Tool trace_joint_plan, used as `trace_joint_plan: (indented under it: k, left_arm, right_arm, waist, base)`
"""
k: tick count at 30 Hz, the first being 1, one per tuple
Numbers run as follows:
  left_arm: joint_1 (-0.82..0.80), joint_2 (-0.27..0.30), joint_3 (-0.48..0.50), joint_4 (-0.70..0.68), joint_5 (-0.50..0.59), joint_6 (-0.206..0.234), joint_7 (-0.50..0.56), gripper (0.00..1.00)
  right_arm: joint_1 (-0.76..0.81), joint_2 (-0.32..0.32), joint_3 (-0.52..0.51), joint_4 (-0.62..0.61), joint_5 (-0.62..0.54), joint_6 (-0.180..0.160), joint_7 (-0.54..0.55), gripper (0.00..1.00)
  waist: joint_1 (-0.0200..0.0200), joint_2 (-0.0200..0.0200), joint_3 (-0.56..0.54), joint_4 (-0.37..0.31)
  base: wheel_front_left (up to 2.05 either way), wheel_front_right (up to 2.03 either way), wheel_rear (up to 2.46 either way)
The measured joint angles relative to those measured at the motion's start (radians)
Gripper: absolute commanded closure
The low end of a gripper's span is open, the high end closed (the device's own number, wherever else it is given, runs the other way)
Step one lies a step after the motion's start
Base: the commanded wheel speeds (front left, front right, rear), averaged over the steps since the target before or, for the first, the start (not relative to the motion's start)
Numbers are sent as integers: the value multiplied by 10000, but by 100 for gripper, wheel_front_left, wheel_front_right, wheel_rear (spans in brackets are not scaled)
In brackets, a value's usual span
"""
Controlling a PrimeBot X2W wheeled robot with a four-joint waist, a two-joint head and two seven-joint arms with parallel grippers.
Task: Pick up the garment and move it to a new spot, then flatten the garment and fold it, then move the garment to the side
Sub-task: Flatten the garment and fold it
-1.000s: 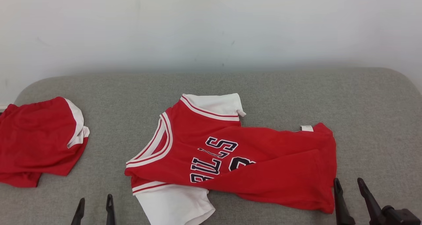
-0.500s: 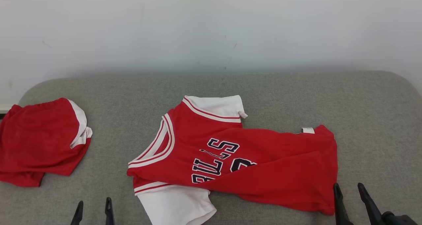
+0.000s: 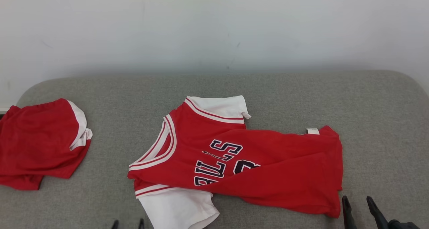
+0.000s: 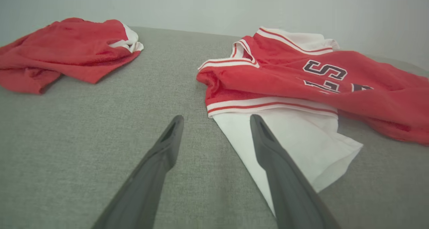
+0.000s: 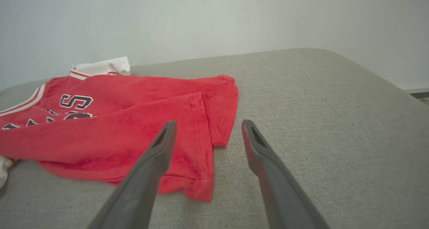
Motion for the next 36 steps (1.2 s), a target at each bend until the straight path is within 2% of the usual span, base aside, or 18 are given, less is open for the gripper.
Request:
trace_joint_plan:
  k: [9,24,26,27,28,29,30,31,36]
  left_arm:
    - [-621,-13,-1670,2259,-665,-42,0,0]
    - [-1564,4,-2589,4115,-1793,-23,-67,0]
    - [-1685,21,-2744,4284,-1990,-31,-88,0]
    - [-1730,31,-2796,4355,-2084,-40,-88,0]
    - [-1780,36,-2867,4437,-2276,-69,-92,0]
    - [-1846,44,-2936,4546,-2472,-88,-104,16]
    - [-1904,67,-3018,4608,-2550,-100,-104,69]
    - [-1942,98,-3080,4625,-2560,-100,-104,100]
    - [-1972,4,-3202,4493,-2780,-127,-61,100]
  right_arm:
    - [-851,31,313,1820,-102,0,0,0]
    - [-1844,163,752,3687,-54,0,0,0]
    - [-1964,169,788,3914,-52,0,0,3]
    - [-2049,174,800,4002,-50,0,-2,21]
    - [-2146,178,811,4105,-42,0,-2,61]
    - [-2229,184,840,4219,-36,0,-2,100]
    - [-2292,203,899,4242,-36,0,0,100]
    - [-2313,240,930,4199,-36,0,0,100]
    - [-2240,226,926,3891,-8,0,0,100]
  waist:
    - [1,1,204,-61]
    - [1,0,377,-117]
    - [1,0,386,-126]
    - [1,0,389,-130]
    - [1,0,388,-137]
    - [1,0,376,-141]
    - [1,0,359,-139]
    - [1,0,340,-131]
    - [2,0,262,-87]
  base:
    - [0,0,0]
    - [0,0,0]
    - [0,0,0]
    - [0,0,0]
    - [0,0,0]
    - [0,0,0]
    - [0,0,0]
    - [0,0,0]
    - [0,0,0]
